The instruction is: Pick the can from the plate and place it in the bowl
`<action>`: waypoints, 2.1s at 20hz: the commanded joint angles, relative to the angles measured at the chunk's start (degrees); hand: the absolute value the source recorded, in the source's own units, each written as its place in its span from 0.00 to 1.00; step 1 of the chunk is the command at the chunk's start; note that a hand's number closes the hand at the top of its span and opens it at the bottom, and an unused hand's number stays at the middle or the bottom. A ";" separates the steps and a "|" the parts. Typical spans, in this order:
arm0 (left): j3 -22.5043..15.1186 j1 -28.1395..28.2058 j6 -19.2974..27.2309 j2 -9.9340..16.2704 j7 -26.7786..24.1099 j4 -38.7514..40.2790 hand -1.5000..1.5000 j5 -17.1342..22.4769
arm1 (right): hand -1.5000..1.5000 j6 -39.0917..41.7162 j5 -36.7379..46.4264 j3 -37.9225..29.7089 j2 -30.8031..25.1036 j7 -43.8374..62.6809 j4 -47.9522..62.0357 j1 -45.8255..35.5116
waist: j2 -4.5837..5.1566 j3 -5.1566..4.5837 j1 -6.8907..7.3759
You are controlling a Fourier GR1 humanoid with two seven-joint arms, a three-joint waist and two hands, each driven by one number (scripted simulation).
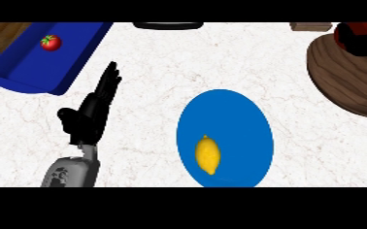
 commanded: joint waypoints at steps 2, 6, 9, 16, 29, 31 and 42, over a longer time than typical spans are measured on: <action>1.50 -0.32 -1.79 1.18 0.15 0.80 0.50 1.60 | 1.00 -6.05 5.57 0.13 -2.33 -10.58 13.28 0.31 | -0.03 0.02 -0.17; 0.62 -1.17 0.28 0.00 -0.70 1.62 0.50 -0.58 | 1.00 -10.93 6.76 -2.71 -4.44 -17.07 29.00 -4.32 | 0.13 0.04 0.20; -2.35 1.94 2.14 -2.20 -2.78 0.88 0.50 -2.74 | 1.00 -15.61 7.68 -3.52 -4.31 -22.36 34.94 -3.48 | 0.00 0.04 0.05; -2.34 3.48 0.52 -2.21 -1.35 -0.50 0.50 -1.31 | 1.00 -19.97 8.75 -6.05 -7.93 -31.67 54.52 -7.77 | 0.13 0.08 0.48; -0.76 2.18 -1.20 -0.67 -0.88 -2.12 0.50 0.24 | 0.00 -4.95 -2.63 -15.05 -10.77 -50.14 70.31 -9.82 | 0.47 0.26 1.55; -0.24 0.70 -1.11 -0.25 -0.64 -1.48 0.50 0.05 | 0.00 -8.04 -4.30 -16.78 -9.73 -52.35 69.48 -10.75 | 0.45 0.23 1.22; 3.32 0.14 -2.60 2.24 -1.23 0.70 0.50 1.67 | 0.00 1.48 -14.23 -24.47 -17.10 -49.31 71.74 -11.51 | -0.03 0.07 -0.14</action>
